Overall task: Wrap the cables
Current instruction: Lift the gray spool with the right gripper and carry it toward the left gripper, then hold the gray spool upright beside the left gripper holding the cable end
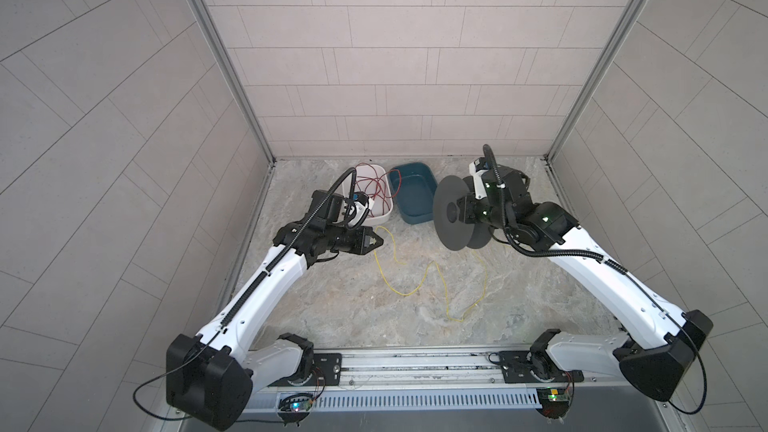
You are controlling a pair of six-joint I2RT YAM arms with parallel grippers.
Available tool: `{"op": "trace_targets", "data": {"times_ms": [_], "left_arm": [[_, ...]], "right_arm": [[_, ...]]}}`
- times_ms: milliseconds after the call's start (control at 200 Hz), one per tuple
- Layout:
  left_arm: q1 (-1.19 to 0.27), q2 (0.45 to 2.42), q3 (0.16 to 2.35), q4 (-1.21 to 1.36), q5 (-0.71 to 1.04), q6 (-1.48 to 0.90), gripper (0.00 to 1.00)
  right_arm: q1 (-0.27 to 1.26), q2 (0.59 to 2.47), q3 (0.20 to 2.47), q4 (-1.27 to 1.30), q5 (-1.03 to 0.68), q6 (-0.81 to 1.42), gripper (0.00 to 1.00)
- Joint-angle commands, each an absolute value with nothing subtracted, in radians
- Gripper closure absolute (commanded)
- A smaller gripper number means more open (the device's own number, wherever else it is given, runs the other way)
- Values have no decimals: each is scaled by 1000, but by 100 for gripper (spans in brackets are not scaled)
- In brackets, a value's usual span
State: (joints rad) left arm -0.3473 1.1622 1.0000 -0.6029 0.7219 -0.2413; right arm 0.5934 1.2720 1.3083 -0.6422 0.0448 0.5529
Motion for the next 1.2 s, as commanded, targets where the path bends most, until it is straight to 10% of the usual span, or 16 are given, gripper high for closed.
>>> {"op": "trace_targets", "data": {"times_ms": [0,1191], "left_arm": [[-353,1154,992,-598,716,-213,100],[-354,1130,950,-603,691,-211,100]], "right_arm": [[658,1311,1305,-557,196,579,100],[781,1657,1285,-378,442,722,91]]}}
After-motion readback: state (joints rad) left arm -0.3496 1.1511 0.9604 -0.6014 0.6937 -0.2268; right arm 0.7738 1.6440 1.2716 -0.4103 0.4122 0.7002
